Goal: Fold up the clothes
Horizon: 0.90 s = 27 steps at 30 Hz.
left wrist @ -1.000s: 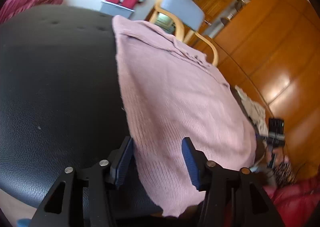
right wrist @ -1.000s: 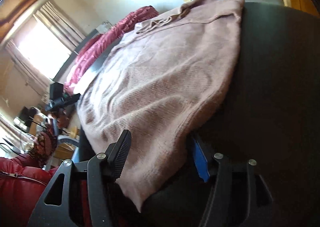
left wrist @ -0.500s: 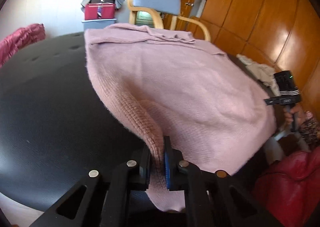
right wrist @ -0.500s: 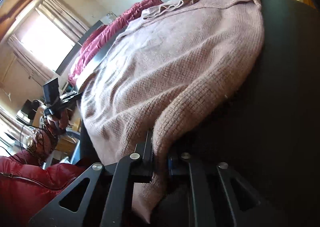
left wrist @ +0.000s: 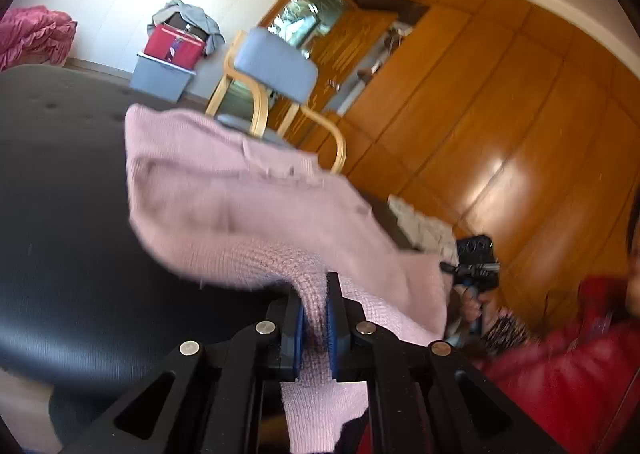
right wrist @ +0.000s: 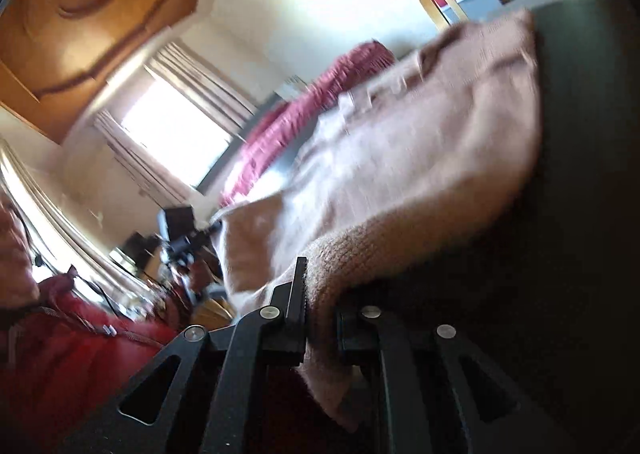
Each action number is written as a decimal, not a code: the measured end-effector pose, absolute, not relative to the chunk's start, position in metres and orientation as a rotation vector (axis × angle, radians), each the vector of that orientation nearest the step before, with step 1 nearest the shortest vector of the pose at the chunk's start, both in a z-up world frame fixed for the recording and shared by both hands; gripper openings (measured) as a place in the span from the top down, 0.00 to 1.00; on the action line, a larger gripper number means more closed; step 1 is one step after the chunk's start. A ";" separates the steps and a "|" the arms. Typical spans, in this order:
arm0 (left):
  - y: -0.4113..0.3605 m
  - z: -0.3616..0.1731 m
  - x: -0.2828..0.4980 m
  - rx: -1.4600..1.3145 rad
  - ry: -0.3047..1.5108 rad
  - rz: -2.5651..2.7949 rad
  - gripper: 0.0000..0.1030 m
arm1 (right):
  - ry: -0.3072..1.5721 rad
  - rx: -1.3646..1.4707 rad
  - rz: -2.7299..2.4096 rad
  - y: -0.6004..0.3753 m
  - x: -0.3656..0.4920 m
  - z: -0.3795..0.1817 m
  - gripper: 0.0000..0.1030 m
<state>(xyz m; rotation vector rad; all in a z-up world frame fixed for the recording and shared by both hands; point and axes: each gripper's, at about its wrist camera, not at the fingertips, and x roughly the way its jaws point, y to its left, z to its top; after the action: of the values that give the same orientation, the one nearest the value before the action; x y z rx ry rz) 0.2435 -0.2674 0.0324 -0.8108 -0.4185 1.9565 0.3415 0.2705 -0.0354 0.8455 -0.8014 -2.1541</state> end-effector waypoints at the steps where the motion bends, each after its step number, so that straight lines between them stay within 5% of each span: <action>1: -0.265 0.040 0.233 -0.789 -0.428 1.971 0.93 | -0.804 0.824 -2.161 0.272 0.331 -0.029 0.90; 12: -0.252 0.068 0.090 -0.761 -0.672 2.046 0.92 | -0.960 0.674 -2.297 0.331 0.200 0.012 0.90; 27: -0.216 -0.042 -0.047 -1.182 -1.021 1.913 0.90 | -1.403 0.965 -2.191 0.387 0.072 -0.073 0.85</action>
<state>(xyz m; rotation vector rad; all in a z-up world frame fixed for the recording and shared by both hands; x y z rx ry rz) -0.0470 -0.2165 -0.0419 -1.1817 -1.0209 1.9131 0.0716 0.3872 -0.0725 0.9652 -1.4031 -2.1912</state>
